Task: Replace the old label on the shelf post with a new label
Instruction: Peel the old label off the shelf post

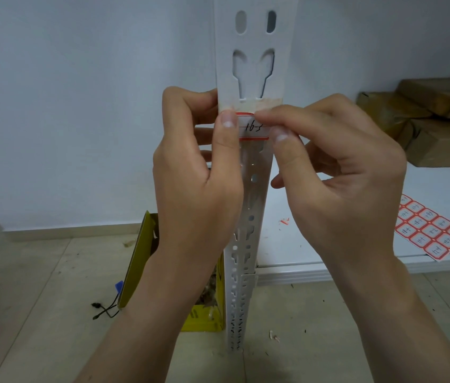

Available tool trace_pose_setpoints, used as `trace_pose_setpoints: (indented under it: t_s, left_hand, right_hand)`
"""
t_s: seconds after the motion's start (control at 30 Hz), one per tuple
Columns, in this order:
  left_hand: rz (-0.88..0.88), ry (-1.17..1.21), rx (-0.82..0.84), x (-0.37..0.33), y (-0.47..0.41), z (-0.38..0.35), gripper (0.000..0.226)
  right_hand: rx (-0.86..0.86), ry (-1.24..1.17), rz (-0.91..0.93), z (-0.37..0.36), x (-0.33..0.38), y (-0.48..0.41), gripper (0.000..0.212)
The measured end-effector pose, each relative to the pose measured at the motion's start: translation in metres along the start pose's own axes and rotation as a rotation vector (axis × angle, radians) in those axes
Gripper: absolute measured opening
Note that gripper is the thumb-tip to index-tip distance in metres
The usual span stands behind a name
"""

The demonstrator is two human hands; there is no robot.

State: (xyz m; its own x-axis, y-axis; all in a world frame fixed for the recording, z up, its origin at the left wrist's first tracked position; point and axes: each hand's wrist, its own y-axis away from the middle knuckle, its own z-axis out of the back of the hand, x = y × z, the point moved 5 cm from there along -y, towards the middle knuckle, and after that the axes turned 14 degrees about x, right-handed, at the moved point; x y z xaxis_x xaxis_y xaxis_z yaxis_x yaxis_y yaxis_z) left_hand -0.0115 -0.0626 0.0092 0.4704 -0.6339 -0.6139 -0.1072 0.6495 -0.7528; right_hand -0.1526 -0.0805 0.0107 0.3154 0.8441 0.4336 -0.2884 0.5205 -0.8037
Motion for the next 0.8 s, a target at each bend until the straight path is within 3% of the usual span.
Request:
trace_pose_setpoints:
  t_s: [0.8]
  left_hand:
    - [0.008, -0.008, -0.012, -0.0003, -0.0004, 0.0004, 0.004]
  right_hand:
    - [-0.087, 0.037, 0.0, 0.0054, -0.0015, 0.0039, 0.019]
